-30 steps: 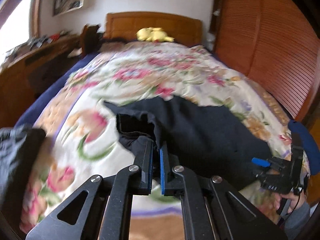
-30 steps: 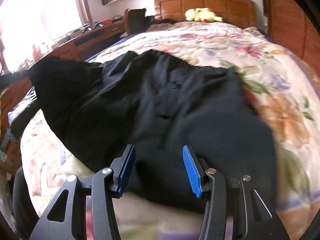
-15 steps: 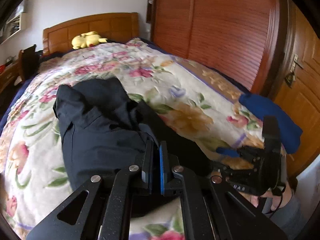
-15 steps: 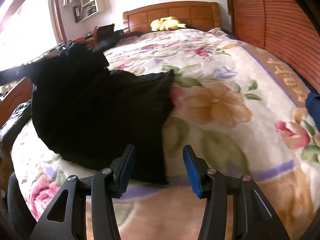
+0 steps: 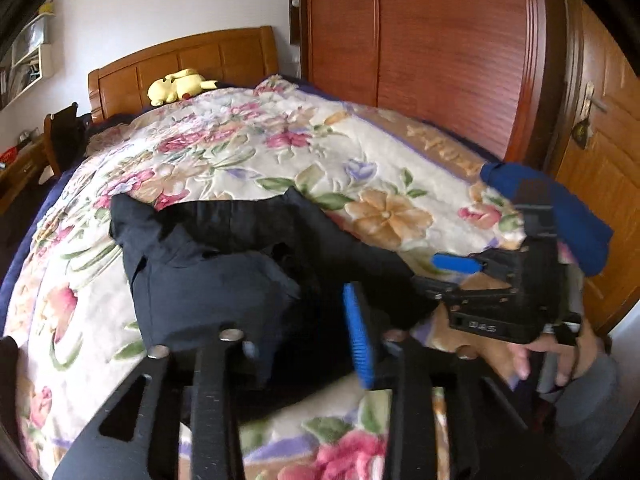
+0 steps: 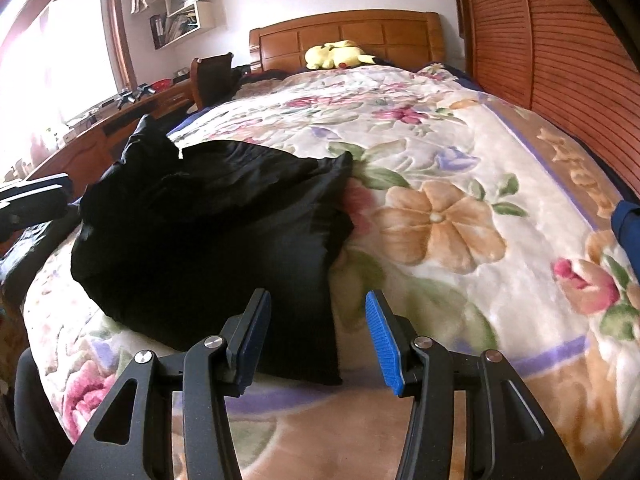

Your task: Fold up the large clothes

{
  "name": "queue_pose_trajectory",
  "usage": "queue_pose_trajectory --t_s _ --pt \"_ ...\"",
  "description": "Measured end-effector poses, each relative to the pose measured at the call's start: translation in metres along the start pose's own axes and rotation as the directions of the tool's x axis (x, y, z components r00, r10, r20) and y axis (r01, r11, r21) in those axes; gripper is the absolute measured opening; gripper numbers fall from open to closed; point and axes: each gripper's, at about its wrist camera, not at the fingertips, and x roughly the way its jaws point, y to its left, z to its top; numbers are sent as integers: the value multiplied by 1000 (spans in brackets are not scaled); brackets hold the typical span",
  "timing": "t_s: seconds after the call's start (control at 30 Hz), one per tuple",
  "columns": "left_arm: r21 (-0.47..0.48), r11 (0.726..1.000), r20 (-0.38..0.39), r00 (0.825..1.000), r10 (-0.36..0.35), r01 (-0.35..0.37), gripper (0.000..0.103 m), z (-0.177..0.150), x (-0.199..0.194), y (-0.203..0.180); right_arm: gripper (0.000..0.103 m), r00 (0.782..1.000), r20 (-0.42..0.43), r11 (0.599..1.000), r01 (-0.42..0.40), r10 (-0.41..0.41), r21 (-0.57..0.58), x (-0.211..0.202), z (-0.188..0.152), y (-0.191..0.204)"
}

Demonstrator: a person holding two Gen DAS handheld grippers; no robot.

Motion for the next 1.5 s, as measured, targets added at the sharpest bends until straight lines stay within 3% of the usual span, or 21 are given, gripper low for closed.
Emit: queue_pose_trajectory --t_s 0.2,0.27,0.33,0.57,0.73,0.93,1.07,1.27,1.4,1.5 --pt "-42 999 45 999 -2 4 56 -14 -31 28 51 1000 13 999 -28 28 -17 7 8 11" --pt "-62 998 58 998 3 1 69 -20 -39 39 51 999 17 999 -36 36 -28 10 11 17" --pt "-79 997 75 997 18 -12 73 -28 -50 52 51 999 20 998 -42 43 -43 13 13 25" --pt "-158 984 101 990 101 -85 74 -57 -74 107 51 998 24 990 -58 62 -128 22 28 64" --pt "-229 965 86 985 148 -125 75 -82 -78 157 51 991 32 977 -124 131 -175 24 55 98" --pt "-273 945 67 977 204 -179 75 -109 -77 198 58 986 15 941 -155 167 -302 32 97 160" --pt "-308 935 72 975 209 -178 75 -123 -76 216 59 983 -28 906 -180 184 -383 48 120 201" --pt "-324 933 80 979 190 -154 75 -127 -76 224 59 973 -171 860 -219 156 -462 94 140 236" --pt "-325 934 86 979 187 -149 75 -127 -77 223 59 961 -256 854 -218 103 -473 118 143 241" --pt "-328 933 92 978 188 -148 75 -127 -77 222 59 961 -260 857 -207 89 -471 121 148 243"
